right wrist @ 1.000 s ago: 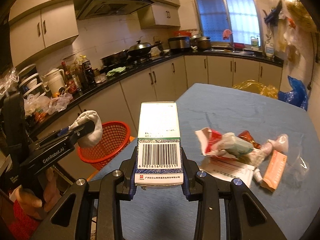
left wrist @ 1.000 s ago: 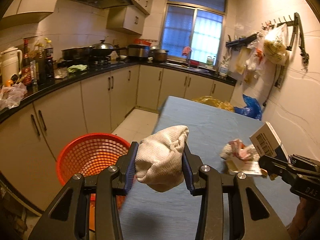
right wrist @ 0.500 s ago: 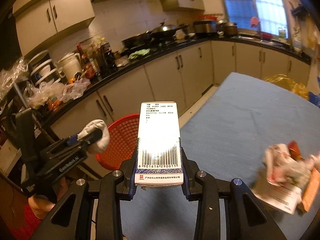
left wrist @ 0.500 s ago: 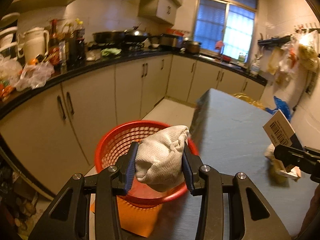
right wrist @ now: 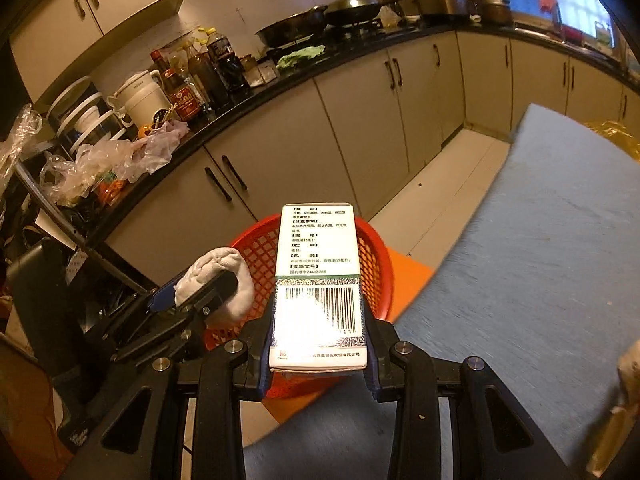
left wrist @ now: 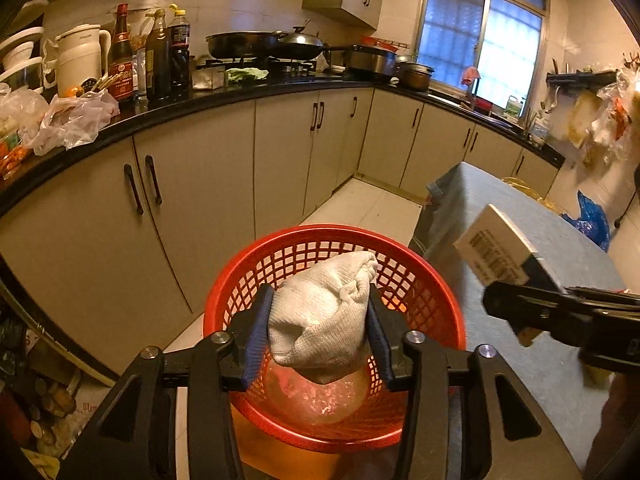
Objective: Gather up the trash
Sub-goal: 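Open the left tool over the red basket while the right tool releases the box into it, then return to the table and grasp the white plastic bag with the left tool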
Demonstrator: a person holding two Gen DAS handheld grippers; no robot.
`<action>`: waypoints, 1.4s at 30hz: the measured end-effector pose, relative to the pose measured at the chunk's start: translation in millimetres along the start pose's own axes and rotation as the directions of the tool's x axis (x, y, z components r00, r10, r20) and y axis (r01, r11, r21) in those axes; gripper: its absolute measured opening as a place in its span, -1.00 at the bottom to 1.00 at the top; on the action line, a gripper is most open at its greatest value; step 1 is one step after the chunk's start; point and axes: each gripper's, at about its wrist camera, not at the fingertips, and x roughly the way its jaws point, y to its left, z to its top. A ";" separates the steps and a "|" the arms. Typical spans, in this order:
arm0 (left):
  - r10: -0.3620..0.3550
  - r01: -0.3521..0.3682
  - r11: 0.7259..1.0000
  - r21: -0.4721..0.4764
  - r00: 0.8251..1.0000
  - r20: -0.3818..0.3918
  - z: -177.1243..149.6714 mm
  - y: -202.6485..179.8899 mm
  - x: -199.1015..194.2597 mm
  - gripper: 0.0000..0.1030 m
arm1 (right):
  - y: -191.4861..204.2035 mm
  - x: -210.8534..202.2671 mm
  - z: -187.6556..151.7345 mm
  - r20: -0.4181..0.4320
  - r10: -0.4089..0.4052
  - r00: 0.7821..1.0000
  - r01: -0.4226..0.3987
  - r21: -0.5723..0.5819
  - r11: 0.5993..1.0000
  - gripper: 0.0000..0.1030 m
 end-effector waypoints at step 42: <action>-0.478 0.418 0.704 0.574 0.877 -0.052 -34.9 -292.3 -95.5 0.28 | -189.7 -284.7 -163.9 0.343 -0.354 0.870 0.170 0.465 0.869 0.21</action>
